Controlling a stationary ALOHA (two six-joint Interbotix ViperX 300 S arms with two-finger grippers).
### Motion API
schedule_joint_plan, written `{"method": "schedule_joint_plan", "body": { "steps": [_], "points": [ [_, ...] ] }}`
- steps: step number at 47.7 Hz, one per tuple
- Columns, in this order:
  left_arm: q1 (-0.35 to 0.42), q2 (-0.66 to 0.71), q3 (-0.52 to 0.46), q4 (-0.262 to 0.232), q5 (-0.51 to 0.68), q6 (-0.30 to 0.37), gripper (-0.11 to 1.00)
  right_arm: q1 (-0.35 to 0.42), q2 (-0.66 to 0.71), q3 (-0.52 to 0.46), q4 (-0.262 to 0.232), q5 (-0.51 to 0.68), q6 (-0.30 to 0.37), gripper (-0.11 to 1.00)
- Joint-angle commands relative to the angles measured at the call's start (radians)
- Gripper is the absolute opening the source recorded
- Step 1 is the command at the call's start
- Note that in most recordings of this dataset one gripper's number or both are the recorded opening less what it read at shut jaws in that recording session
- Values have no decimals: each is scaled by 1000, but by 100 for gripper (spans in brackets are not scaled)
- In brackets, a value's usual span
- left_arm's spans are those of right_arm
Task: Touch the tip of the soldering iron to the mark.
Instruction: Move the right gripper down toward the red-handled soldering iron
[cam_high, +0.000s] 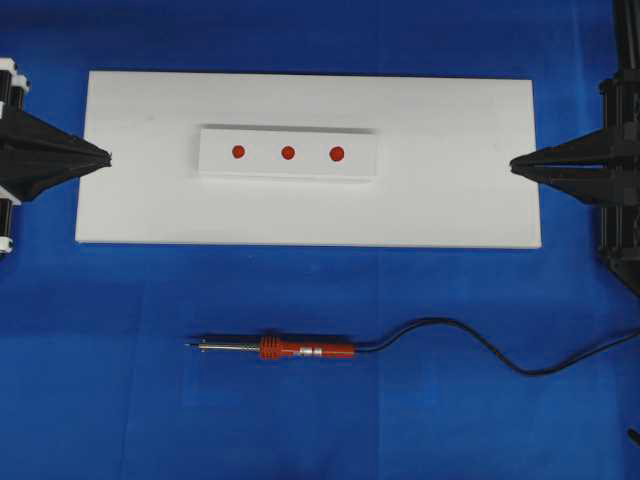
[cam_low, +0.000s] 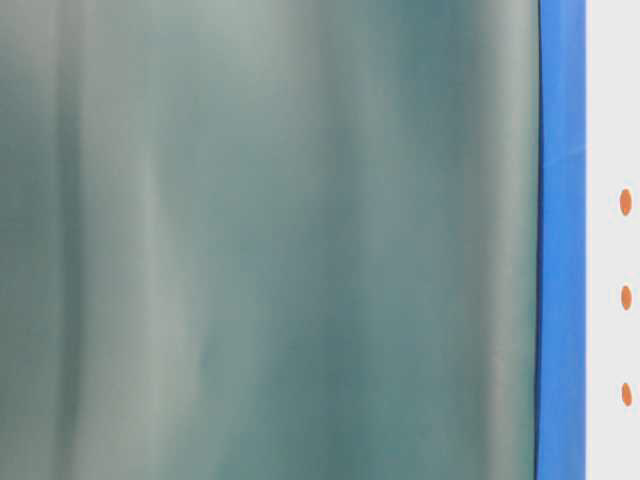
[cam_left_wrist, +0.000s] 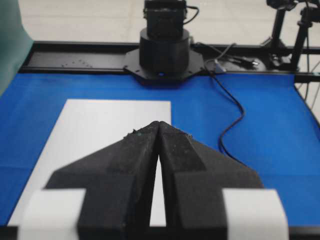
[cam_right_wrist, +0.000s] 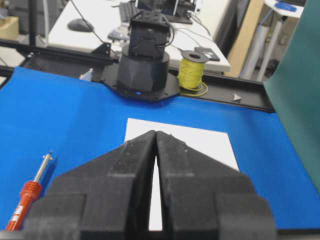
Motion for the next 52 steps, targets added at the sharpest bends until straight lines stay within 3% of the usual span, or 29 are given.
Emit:
{"method": "schedule_joint_plan", "body": {
  "steps": [1, 7, 23, 30, 41, 43, 46, 52],
  "points": [
    [-12, 6, -15, 2, -2, -6, 0, 6, 9, -17, 6, -5, 15, 0],
    [-12, 2, -14, 2, -2, -5, 0, 14, 37, -41, 5, 26, 34, -6],
    [-12, 3, -5, 2, -2, -5, 0, 61, 141, -87, 6, 25, 75, -1],
    [-12, 3, -5, 2, -5, -5, 0, 84, 239, -123, 6, -6, 107, 23],
    [-12, 2, -2, 2, -9, -6, 0, 123, 440, -175, 8, -84, 179, 89],
    [-12, 3, -2, 2, -9, -6, 0, 137, 486, -193, 9, -100, 186, 92],
    [-14, 2, 0, 3, -9, -5, 0, 152, 543, -219, 18, -115, 193, 87],
    [-12, 2, 3, 2, -9, -5, 0, 178, 663, -273, 77, -146, 198, 87]
  ]
}}
